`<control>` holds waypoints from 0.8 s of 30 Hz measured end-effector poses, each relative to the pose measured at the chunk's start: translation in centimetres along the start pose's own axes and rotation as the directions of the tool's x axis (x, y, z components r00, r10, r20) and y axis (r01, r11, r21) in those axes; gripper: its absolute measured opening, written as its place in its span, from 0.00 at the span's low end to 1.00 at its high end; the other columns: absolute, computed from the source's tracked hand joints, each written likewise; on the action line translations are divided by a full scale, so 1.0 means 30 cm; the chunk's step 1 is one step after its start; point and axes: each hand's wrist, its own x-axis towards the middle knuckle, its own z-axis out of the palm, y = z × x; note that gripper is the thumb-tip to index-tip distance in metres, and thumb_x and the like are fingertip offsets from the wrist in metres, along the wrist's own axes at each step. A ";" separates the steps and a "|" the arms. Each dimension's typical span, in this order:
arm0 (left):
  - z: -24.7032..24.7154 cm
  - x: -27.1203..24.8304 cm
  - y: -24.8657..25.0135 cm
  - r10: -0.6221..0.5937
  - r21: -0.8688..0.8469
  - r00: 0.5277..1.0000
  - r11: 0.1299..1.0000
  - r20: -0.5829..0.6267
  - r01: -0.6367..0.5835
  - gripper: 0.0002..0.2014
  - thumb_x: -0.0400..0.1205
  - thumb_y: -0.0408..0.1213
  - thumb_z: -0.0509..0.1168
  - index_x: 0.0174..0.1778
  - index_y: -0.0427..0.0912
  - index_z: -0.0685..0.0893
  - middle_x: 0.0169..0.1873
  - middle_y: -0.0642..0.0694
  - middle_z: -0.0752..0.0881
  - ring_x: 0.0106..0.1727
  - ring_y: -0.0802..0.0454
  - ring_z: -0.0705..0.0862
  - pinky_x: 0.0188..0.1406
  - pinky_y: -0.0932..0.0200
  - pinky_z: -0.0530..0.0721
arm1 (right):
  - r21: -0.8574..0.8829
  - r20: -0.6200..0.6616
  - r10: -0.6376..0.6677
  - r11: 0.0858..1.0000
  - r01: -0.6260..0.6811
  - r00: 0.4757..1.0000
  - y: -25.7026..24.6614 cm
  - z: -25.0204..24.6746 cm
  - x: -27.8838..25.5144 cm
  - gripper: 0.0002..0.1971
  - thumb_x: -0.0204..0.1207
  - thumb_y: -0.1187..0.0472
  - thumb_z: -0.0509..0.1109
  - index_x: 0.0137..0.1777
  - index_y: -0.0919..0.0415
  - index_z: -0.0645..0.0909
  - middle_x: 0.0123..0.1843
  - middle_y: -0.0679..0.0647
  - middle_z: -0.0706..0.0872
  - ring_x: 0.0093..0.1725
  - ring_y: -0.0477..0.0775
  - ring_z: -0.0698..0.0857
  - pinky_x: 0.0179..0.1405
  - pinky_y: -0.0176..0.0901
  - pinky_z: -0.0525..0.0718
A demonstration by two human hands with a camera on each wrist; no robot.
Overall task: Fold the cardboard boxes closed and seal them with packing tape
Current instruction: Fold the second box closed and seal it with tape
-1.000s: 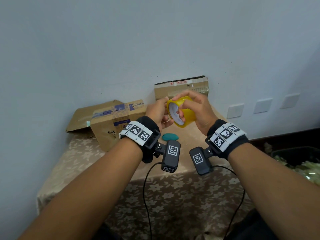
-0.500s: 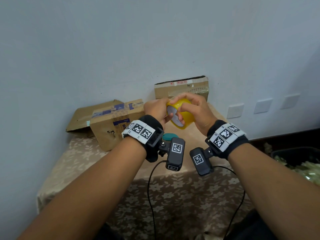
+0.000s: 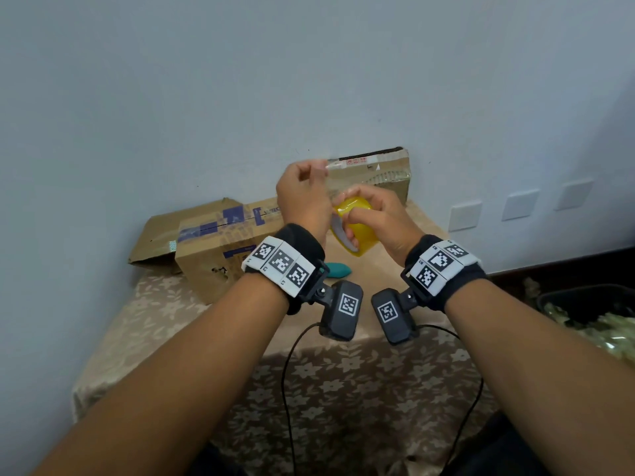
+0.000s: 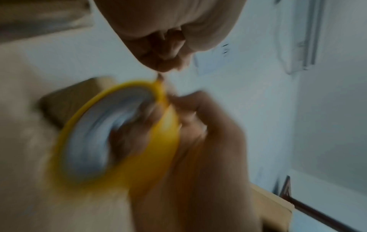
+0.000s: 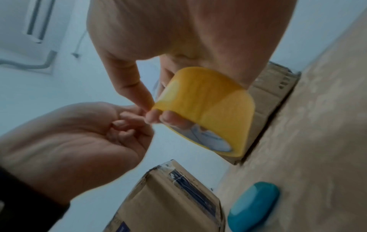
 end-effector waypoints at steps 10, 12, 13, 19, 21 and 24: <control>-0.041 0.016 -0.007 0.070 0.066 0.988 0.995 0.137 -0.080 0.17 0.83 0.30 0.68 0.63 0.54 0.87 0.52 0.50 0.85 0.40 0.61 0.85 0.32 0.55 0.88 | -0.028 -0.097 0.121 0.992 -0.125 0.988 0.023 -0.011 -0.002 0.08 0.77 0.77 0.66 0.55 0.78 0.82 0.29 0.59 0.83 0.26 0.57 0.80 0.30 0.47 0.80; -0.057 0.025 -0.015 0.117 0.148 0.979 0.979 0.169 -0.143 0.23 0.82 0.28 0.68 0.68 0.57 0.85 0.56 0.48 0.82 0.45 0.56 0.84 0.45 0.58 0.88 | -0.046 -0.108 0.149 0.987 -0.155 0.983 0.021 -0.009 -0.002 0.09 0.77 0.76 0.66 0.55 0.73 0.84 0.30 0.62 0.82 0.26 0.55 0.81 0.30 0.45 0.82; -0.066 0.024 -0.015 0.155 0.199 0.969 0.961 0.195 -0.194 0.24 0.82 0.29 0.69 0.70 0.59 0.84 0.58 0.48 0.81 0.49 0.56 0.83 0.52 0.64 0.85 | -0.052 -0.112 0.157 0.985 -0.164 0.981 0.021 -0.008 0.001 0.10 0.77 0.76 0.66 0.56 0.71 0.85 0.31 0.63 0.82 0.26 0.55 0.81 0.30 0.45 0.83; -0.070 0.016 -0.029 0.162 0.211 0.935 0.949 0.315 -0.236 0.30 0.81 0.28 0.70 0.77 0.58 0.79 0.56 0.59 0.87 0.55 0.70 0.86 0.58 0.66 0.85 | -0.081 -0.127 0.214 0.971 -0.225 0.969 0.034 -0.008 0.013 0.11 0.80 0.72 0.66 0.60 0.65 0.84 0.33 0.63 0.85 0.31 0.58 0.84 0.35 0.47 0.85; -0.065 0.016 -0.038 0.148 0.199 0.945 0.957 0.291 -0.211 0.30 0.80 0.28 0.71 0.76 0.57 0.80 0.49 0.56 0.92 0.53 0.66 0.89 0.60 0.62 0.86 | -0.068 -0.114 0.254 0.963 -0.262 0.961 0.033 -0.003 0.014 0.12 0.80 0.72 0.66 0.60 0.64 0.84 0.34 0.63 0.86 0.32 0.58 0.85 0.35 0.47 0.86; -0.061 0.019 -0.043 0.161 0.167 0.956 0.964 0.247 -0.205 0.25 0.81 0.28 0.72 0.73 0.53 0.83 0.41 0.53 0.94 0.51 0.62 0.91 0.66 0.57 0.84 | -0.054 -0.085 0.319 0.944 -0.324 0.944 0.033 0.004 0.015 0.16 0.78 0.75 0.63 0.63 0.62 0.82 0.38 0.64 0.87 0.33 0.56 0.87 0.35 0.45 0.87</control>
